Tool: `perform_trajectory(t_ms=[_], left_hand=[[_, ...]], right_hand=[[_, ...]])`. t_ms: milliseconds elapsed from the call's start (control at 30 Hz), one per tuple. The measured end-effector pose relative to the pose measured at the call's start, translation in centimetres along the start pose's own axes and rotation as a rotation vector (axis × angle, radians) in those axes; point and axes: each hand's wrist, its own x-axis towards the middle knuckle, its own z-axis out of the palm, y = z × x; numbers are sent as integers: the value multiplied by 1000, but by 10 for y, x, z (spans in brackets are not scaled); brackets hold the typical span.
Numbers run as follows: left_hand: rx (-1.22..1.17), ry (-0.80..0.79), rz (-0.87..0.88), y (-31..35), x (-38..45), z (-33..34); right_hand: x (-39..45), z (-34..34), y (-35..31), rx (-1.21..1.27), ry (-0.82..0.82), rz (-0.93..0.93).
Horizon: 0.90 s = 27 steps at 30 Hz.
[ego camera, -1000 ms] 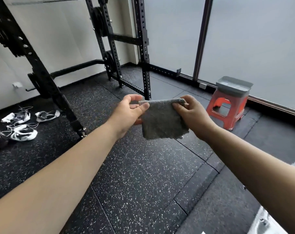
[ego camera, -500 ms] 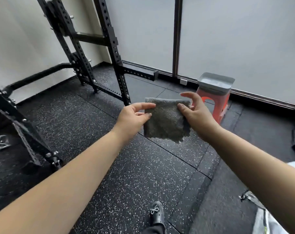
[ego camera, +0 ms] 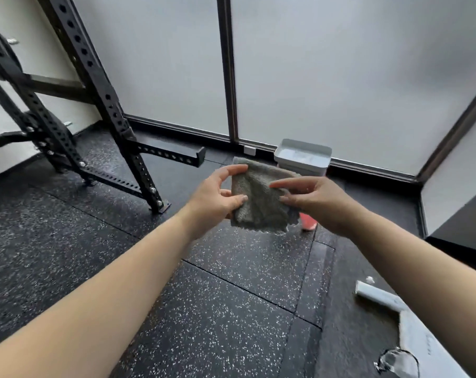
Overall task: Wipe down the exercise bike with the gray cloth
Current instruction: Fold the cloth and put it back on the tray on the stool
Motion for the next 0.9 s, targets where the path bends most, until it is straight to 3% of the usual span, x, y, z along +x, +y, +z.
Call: perform_trajectory(t_ms=[367,633,900], left_hand=[[97,-92,19,23,194,24],[105,-139,34,45,348,54],[214,-171,-3,15,478,51]], right_hand=[[141,-120,0,50,116,-11],[246,-221,4,-118,223,-53],[351,-273,32,-315,242,-59]])
